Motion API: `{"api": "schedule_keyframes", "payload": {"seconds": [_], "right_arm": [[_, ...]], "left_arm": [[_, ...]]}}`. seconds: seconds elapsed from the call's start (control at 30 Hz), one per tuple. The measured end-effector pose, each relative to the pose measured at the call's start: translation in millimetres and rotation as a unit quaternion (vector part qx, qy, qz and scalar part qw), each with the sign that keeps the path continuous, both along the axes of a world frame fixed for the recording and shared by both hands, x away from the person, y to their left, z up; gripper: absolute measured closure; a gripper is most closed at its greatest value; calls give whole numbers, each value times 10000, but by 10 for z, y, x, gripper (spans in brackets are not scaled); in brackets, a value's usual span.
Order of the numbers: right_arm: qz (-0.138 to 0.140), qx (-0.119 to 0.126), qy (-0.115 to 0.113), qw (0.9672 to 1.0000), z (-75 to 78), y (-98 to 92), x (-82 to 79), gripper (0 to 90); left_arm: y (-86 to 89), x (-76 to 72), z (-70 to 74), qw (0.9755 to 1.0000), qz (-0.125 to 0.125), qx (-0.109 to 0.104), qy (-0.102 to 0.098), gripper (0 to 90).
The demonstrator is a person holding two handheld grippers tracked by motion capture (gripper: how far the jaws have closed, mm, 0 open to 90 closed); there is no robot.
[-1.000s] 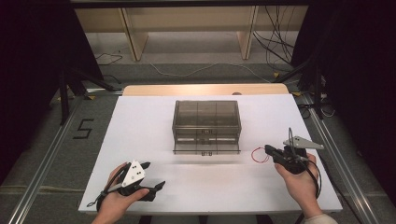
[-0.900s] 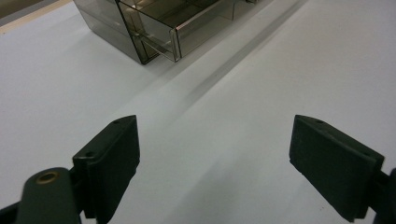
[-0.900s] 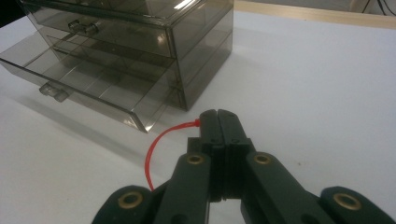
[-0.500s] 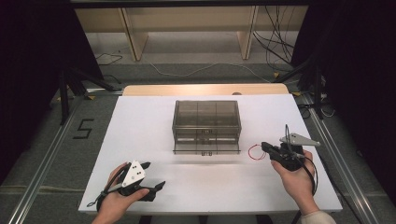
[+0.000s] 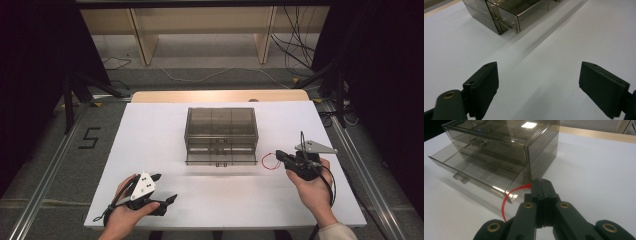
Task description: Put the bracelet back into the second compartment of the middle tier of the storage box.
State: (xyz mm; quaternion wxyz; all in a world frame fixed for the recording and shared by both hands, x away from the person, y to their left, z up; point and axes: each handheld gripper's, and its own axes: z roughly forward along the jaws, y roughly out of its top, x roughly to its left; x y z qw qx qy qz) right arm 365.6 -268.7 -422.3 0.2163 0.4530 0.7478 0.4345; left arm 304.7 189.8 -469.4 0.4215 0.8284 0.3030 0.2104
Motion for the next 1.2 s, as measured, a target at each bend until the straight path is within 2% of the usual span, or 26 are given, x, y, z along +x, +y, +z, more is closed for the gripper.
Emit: {"api": "schedule_keyframes", "payload": {"seconds": [1.2], "right_arm": [[263,6,-56,9996,53,318,139,900]], "left_arm": [[-11,-2,-3,10000,-25,7,8,159]]}}
